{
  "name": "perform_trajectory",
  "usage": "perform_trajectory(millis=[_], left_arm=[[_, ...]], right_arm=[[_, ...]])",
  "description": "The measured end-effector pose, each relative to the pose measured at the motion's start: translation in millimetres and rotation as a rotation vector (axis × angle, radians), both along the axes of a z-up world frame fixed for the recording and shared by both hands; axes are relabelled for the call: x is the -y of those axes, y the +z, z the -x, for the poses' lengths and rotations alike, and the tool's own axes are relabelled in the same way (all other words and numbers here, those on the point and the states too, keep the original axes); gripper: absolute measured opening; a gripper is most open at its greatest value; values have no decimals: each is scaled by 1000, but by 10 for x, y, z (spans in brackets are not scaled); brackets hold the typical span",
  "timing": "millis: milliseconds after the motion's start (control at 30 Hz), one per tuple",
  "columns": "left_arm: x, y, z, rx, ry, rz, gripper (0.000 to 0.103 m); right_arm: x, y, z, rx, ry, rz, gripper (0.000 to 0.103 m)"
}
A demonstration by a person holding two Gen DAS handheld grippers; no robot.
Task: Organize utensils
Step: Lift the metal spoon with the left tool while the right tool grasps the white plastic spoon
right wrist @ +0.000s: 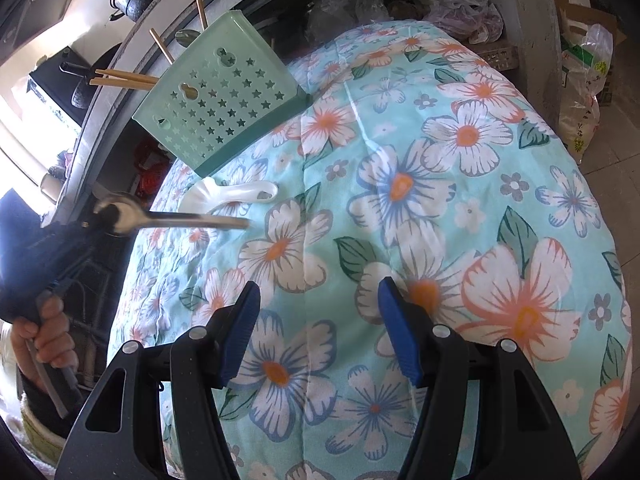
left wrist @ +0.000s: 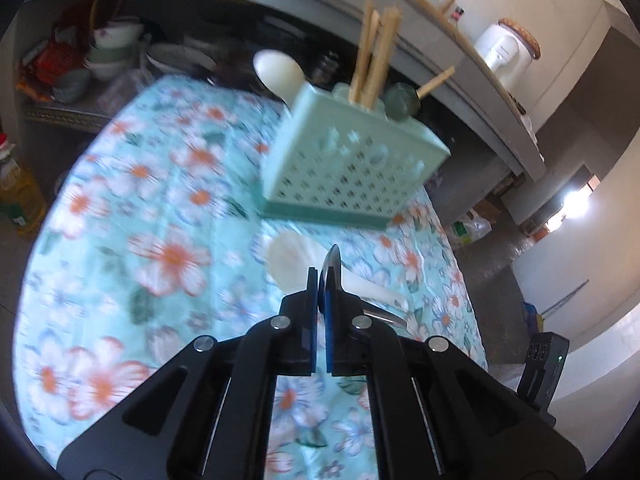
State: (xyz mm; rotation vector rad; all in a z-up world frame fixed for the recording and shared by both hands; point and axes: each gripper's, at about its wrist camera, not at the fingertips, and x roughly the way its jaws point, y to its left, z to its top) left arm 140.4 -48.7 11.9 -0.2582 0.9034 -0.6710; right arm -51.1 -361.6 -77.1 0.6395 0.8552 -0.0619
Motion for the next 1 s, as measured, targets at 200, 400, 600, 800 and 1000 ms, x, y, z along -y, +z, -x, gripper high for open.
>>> perform_trajectory(millis=[200, 400, 600, 800, 1000], left_arm=[[-682, 216, -106, 56, 153, 40, 1], [-1159, 186, -231, 65, 314, 102, 1], [-1343, -59, -343, 12, 402, 127, 1], [-1425, -156, -345, 17, 451, 133, 1], [-1471, -205, -378, 22, 459, 130, 1]], right_arm=[[-92, 54, -42, -22, 6, 79, 60], [-349, 252, -228, 4, 77, 154, 59], [-847, 487, -627, 53, 228, 275, 57], [-1446, 512, -1049, 71, 374, 434, 54], [-2073, 268, -1296, 53, 477, 805, 49]])
